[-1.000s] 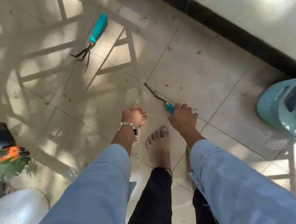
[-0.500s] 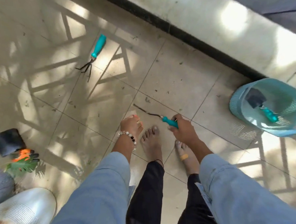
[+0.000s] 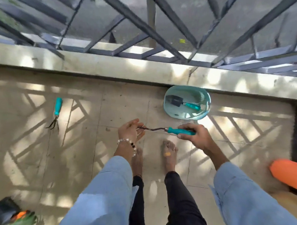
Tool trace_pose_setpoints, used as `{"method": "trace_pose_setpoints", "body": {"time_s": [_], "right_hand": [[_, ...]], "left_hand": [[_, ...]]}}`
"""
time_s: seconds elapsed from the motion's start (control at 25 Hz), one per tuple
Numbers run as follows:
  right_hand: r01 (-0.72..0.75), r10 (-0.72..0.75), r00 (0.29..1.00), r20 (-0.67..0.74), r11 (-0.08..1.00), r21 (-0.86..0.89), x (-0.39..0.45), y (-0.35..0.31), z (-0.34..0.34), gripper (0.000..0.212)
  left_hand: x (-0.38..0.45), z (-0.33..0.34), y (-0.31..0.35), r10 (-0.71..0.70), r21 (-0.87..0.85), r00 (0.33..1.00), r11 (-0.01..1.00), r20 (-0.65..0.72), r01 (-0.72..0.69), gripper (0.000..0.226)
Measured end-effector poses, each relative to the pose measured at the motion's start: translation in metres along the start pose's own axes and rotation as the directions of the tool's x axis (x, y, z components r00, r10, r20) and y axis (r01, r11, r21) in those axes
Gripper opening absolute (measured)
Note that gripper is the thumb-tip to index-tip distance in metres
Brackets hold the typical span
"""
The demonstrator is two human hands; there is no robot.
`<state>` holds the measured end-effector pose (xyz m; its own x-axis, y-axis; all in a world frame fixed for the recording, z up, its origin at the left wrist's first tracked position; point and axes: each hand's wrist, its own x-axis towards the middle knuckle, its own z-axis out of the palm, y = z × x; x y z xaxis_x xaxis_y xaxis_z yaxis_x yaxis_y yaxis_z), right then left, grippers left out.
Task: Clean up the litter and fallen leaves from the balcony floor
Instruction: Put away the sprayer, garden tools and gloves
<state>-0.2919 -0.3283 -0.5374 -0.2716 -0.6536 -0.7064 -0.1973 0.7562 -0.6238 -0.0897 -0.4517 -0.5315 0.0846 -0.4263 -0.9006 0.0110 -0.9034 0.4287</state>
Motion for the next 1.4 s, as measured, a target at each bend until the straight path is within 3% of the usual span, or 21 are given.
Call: {"method": "trace_pose_setpoints", "body": {"time_s": [0.16,0.24,0.32,0.4,0.48,0.6,0.76,0.88,1.04,1.16,1.28,1.4], "right_hand": [[-0.025,0.110,0.962,-0.249,0.946,0.322,0.031,0.046,-0.049,0.023],[-0.046,0.216,0.930,-0.299,0.871,0.489,0.058,0.068,-0.059,0.017],[-0.055,0.276,0.904,-0.327,0.833,0.550,0.091,0.090,-0.059,0.012],[-0.062,0.294,0.882,-0.369,0.848,0.527,0.129,0.114,-0.051,0.010],[-0.064,0.284,0.859,-0.426,0.885,0.461,0.166,0.135,-0.039,0.008],[-0.090,0.219,0.847,-0.484,0.957,0.275,0.210,0.154,-0.027,0.012],[-0.309,0.290,0.906,-0.310,0.951,-0.013,0.247,0.168,-0.024,0.029],[-0.399,0.384,0.866,-0.320,0.917,0.022,0.258,0.163,-0.023,0.030],[-0.411,0.459,0.832,-0.313,0.887,0.209,0.246,0.154,-0.016,0.029],[-0.364,0.447,0.826,-0.343,0.888,0.280,0.217,0.135,-0.014,0.031],[-0.354,0.466,0.801,-0.377,0.875,0.330,0.177,0.105,-0.011,0.026],[-0.327,0.411,0.823,-0.392,0.907,0.265,0.119,0.044,-0.013,0.023]], "left_hand": [[0.024,0.072,-0.014,0.070,0.222,0.996,0.972,0.063,-0.082,0.011],[0.052,0.099,-0.020,0.087,0.340,0.994,0.935,0.070,-0.106,0.009],[0.085,0.119,-0.027,0.129,0.458,0.990,0.878,0.056,-0.140,0.016],[0.117,0.136,-0.036,0.223,0.581,0.974,0.787,0.051,-0.210,0.010],[0.149,0.147,-0.044,0.290,0.649,0.957,0.723,0.026,-0.237,0.021],[0.187,0.151,-0.050,0.311,0.680,0.950,0.702,-0.029,-0.209,0.022],[0.212,0.158,-0.061,0.330,0.730,0.942,0.658,-0.058,-0.185,0.019],[0.218,0.164,-0.067,0.371,0.769,0.928,0.603,-0.036,-0.212,0.025],[0.208,0.163,-0.064,0.327,0.787,0.945,0.580,0.010,-0.209,0.028],[0.185,0.160,-0.052,0.301,0.798,0.953,0.570,0.019,-0.196,0.027],[0.148,0.151,-0.041,0.285,0.750,0.958,0.625,0.038,-0.216,0.020],[0.083,0.126,-0.020,0.311,0.731,0.944,0.619,0.107,-0.287,0.017]]}}
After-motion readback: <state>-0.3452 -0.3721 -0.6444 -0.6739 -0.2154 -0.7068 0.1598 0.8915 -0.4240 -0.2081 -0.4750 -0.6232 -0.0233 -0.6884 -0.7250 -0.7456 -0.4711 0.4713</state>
